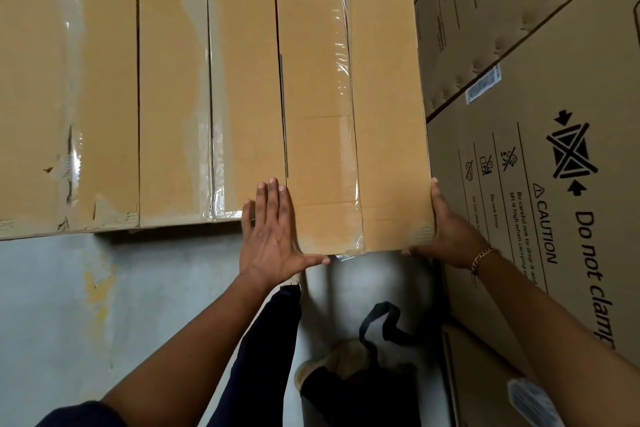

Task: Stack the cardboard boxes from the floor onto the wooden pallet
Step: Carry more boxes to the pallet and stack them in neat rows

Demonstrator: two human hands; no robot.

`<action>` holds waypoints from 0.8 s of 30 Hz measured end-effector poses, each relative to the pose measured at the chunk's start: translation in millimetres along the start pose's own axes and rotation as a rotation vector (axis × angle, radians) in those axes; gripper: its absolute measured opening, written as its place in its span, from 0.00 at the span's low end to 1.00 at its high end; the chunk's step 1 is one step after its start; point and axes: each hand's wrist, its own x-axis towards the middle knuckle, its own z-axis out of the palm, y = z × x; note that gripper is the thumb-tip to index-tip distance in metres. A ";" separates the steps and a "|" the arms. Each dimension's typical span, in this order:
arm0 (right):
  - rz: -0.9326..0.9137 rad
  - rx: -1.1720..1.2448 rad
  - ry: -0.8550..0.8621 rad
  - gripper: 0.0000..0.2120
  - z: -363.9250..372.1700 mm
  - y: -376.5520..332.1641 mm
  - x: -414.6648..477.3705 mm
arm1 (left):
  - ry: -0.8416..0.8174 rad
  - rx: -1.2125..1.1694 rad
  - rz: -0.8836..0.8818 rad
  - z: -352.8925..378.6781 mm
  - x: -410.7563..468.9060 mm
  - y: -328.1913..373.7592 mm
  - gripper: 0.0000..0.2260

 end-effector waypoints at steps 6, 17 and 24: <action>0.002 -0.002 -0.011 0.76 -12.0 -6.5 13.6 | 0.039 -0.001 0.008 -3.5 12.8 -7.7 0.70; -0.005 -0.029 -0.008 0.76 -23.4 -16.2 26.2 | 0.110 0.024 0.052 -3.5 17.5 -19.9 0.60; -0.022 -0.037 0.005 0.74 -29.1 -18.9 35.1 | 0.172 0.040 0.041 -5.6 20.0 -19.8 0.54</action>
